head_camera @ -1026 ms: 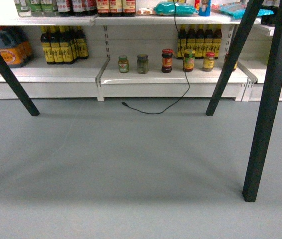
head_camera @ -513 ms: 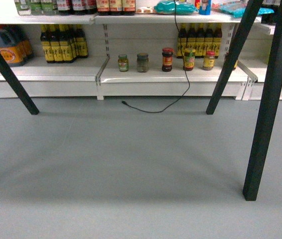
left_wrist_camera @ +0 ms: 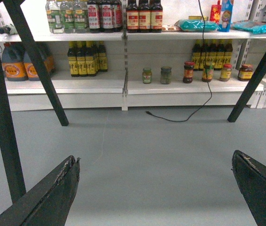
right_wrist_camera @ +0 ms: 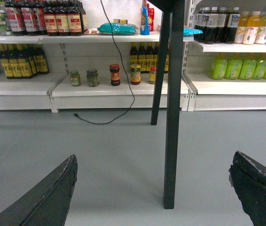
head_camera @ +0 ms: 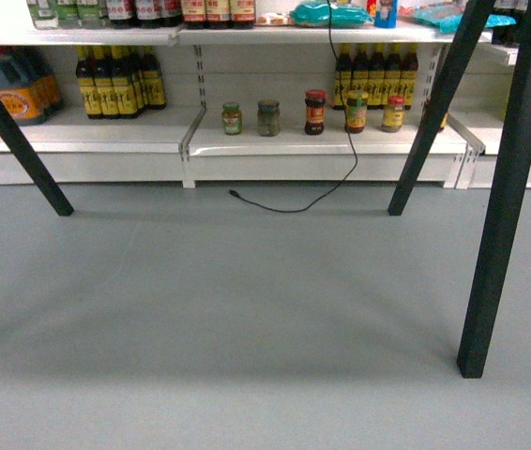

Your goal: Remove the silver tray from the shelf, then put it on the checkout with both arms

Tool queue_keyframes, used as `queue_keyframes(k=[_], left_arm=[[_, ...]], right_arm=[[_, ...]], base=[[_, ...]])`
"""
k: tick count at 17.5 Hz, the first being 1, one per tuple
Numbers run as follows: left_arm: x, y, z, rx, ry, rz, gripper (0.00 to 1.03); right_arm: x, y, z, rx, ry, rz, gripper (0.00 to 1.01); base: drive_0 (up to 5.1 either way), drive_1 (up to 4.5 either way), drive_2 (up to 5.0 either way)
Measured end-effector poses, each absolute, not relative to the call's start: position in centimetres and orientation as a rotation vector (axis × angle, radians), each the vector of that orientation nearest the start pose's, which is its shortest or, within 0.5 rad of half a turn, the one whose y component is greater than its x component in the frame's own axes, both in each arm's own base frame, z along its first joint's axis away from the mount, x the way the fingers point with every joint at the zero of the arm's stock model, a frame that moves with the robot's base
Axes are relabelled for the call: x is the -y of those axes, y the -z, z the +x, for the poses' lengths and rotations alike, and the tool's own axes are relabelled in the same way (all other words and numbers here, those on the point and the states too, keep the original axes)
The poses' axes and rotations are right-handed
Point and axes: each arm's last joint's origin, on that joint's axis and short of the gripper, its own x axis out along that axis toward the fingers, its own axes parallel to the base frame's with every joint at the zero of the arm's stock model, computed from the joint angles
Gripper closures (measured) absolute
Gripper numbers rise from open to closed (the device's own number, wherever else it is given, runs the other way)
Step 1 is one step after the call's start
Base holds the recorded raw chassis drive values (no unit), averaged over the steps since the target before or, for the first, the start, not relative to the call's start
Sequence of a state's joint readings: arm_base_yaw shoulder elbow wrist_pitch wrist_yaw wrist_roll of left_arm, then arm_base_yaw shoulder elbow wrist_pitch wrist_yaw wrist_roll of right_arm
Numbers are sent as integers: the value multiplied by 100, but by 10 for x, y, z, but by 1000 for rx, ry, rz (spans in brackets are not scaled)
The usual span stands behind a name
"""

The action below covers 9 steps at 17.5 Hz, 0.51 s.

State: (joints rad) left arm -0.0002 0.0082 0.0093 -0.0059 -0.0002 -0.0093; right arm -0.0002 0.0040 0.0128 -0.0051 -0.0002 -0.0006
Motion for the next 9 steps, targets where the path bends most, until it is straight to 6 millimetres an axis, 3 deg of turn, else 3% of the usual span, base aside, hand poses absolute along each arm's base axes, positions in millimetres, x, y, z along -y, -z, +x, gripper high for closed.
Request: queue_keyframes(k=[9], left_arm=[[0, -165, 98, -5, 0, -9, 5]], right_arm=[[0, -167, 97, 4, 0, -1, 3]], base=[[0, 0, 0]])
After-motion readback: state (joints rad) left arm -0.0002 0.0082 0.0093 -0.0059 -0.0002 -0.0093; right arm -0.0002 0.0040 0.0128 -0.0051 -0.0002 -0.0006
